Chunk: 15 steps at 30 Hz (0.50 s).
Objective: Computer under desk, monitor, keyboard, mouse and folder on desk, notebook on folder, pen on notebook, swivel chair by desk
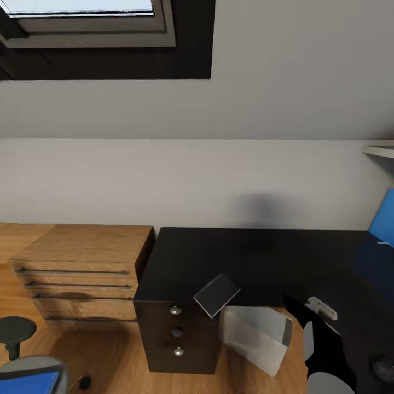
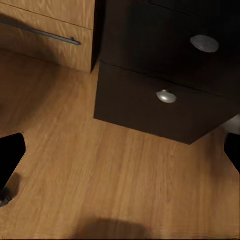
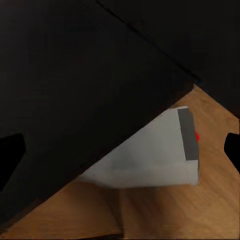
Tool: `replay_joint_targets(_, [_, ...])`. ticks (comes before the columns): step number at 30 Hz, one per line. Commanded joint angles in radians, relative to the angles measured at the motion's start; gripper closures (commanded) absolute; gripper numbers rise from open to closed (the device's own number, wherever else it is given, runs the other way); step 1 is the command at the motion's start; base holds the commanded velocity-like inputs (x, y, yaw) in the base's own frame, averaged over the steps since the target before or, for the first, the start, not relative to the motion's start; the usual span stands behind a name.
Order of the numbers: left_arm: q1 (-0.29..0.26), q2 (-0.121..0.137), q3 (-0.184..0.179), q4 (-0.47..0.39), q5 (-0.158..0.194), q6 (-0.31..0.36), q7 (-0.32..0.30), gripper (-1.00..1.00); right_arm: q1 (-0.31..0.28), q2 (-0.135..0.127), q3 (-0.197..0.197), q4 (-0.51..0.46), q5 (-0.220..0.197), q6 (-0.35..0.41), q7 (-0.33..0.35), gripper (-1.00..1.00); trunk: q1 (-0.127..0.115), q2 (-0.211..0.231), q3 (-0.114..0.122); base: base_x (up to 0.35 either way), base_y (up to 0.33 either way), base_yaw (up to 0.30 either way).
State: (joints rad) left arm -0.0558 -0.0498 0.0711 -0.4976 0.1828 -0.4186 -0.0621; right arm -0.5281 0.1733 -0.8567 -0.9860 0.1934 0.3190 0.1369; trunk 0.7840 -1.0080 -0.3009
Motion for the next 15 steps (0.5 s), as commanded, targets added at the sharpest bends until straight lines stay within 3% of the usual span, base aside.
replay_joint_targets(1, [-0.001, -0.001, 0.004, 0.001, 0.006, -0.002, -0.006, -1.00, -0.001, 0.001, 0.004, 0.006, 0.011, 0.005, 0.010, -1.00, -0.001, -0.001, -0.001, -0.320, 0.000, 0.147])
replay_joint_targets(8, [-0.001, -0.001, 0.004, 0.001, 0.006, -0.002, -0.006, -1.00, -0.001, 0.001, 0.076, 0.077, 0.028, 0.005, 0.012, -1.00, -0.001, -0.001, -0.001, -0.325, 0.051, 0.053])
replay_joint_targets(15, [0.000, -0.001, 0.004, 0.001, 0.006, -0.002, -0.005, -1.00, 0.000, 0.001, 0.119, 0.147, 0.101, -0.002, 0.014, -1.00, -0.001, -0.001, -0.001, -0.266, 0.149, 0.010])
